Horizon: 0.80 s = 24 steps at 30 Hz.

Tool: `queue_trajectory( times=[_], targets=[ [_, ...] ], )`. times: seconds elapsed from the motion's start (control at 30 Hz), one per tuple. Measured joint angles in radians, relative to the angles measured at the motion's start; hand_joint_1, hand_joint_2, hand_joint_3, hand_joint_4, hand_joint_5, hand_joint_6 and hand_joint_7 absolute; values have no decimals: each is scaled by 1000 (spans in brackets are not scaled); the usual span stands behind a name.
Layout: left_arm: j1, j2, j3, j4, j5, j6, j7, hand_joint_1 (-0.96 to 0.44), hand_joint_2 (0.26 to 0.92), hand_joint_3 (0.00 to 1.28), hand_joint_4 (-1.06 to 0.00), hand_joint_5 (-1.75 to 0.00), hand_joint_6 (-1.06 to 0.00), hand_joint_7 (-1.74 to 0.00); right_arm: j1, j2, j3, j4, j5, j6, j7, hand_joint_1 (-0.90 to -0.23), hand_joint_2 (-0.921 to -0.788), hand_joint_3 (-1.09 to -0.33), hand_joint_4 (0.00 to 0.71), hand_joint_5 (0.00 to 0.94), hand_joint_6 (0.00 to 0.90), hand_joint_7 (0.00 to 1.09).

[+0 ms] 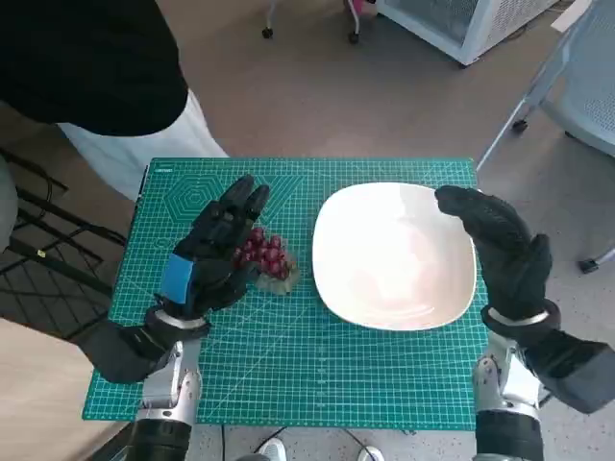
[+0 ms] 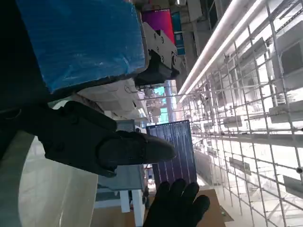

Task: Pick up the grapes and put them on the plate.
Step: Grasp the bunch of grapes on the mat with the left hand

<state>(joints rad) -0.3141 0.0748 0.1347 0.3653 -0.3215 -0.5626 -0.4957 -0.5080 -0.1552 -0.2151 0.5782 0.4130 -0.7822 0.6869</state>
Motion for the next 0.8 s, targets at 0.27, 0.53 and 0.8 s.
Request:
queue_trajectory(
  times=[0.27,0.53,0.8],
  targets=[
    [0,0,0,0,0,0,-3,-467,921,266,-304,0,-407,-2,0,0,0,-1,5,3,2,-536,-921,-596,182,0,33,294],
    [0,0,0,0,0,0,-3,-466,921,266,-304,0,-407,-2,0,0,0,-2,6,3,2,-536,-921,-596,182,0,35,293],
    [0,0,0,0,0,-1,-2,-465,921,265,-305,0,-408,-2,0,0,0,-4,6,3,2,-535,-921,-596,182,0,35,292]
  ],
)
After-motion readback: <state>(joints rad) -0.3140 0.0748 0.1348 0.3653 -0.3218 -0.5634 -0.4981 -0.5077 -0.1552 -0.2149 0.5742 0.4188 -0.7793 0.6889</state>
